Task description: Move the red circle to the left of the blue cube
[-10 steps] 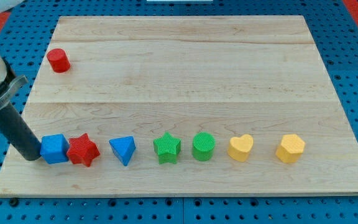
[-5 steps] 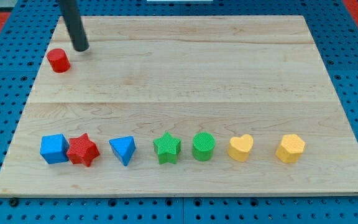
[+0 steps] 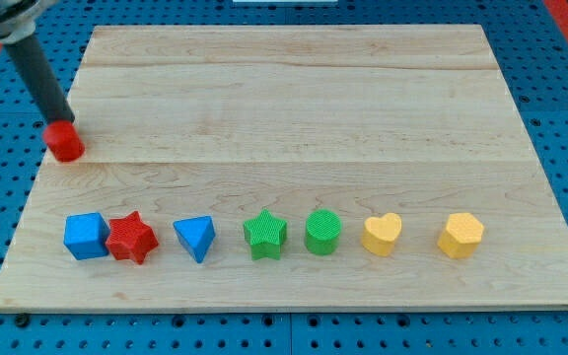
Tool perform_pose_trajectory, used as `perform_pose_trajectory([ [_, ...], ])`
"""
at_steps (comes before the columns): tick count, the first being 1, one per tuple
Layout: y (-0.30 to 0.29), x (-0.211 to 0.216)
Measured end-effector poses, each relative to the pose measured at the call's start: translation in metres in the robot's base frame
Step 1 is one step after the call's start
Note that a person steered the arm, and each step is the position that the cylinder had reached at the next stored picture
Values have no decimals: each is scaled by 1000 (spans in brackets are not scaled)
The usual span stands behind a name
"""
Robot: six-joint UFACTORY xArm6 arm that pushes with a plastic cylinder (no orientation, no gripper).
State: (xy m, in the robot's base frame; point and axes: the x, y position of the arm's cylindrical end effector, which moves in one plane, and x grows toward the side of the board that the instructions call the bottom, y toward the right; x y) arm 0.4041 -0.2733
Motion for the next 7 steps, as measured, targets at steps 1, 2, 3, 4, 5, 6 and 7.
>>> perform_pose_trajectory([
  [1,1,52],
  [2,1,56],
  [3,1,57],
  [4,17,62],
  [5,32,37],
  [6,49,68],
  [7,54,70],
])
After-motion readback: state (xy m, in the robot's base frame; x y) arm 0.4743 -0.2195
